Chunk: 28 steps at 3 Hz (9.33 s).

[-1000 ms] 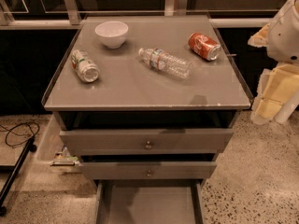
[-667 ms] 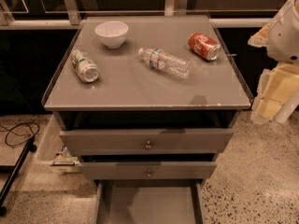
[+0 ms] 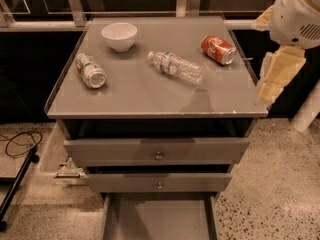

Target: Place water bottle into bottom drawer

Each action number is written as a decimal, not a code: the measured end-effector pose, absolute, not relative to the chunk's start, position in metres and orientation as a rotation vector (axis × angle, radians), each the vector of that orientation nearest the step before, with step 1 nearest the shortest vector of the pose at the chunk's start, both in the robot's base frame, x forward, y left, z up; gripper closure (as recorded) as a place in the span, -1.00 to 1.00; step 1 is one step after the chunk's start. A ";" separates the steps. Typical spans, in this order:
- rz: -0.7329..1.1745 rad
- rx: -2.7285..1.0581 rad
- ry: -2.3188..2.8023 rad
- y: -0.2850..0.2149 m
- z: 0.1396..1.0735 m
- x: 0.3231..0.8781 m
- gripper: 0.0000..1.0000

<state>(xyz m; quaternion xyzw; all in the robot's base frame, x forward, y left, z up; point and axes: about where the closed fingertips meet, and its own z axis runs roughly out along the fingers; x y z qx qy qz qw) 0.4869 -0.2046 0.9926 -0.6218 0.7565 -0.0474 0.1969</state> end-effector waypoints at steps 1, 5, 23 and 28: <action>-0.099 -1.741 2.035 -0.187 0.998 0.530 -1.00; 0.195 -1.741 1.882 -0.156 0.953 0.621 -1.00; 0.269 -1.515 2.109 -0.217 0.885 0.559 1.00; 0.343 -1.341 2.304 -0.216 0.629 0.405 1.00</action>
Offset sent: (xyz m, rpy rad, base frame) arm 0.1529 0.0637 0.0051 0.2002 -0.1047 0.1975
